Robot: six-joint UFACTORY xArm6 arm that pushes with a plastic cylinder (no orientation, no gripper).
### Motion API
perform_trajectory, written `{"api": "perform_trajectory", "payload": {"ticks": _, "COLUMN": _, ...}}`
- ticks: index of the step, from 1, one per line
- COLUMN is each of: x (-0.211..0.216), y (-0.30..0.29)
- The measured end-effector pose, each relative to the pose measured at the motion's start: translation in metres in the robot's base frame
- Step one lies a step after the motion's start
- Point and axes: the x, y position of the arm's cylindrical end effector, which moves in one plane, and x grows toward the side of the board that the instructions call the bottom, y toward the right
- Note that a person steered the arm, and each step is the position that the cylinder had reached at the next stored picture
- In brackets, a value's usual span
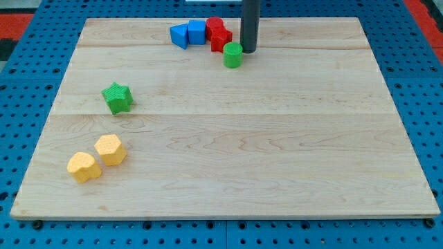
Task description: Move your towards center of the board
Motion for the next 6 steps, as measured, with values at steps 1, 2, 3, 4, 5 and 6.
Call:
{"api": "perform_trajectory", "payload": {"ticks": 1, "x": 0.006, "y": -0.009}}
{"api": "perform_trajectory", "payload": {"ticks": 2, "x": -0.008, "y": 0.026}}
{"api": "perform_trajectory", "payload": {"ticks": 3, "x": -0.009, "y": 0.036}}
{"api": "perform_trajectory", "payload": {"ticks": 4, "x": 0.090, "y": 0.041}}
{"api": "perform_trajectory", "payload": {"ticks": 5, "x": 0.139, "y": -0.037}}
{"api": "perform_trajectory", "payload": {"ticks": 6, "x": 0.139, "y": -0.116}}
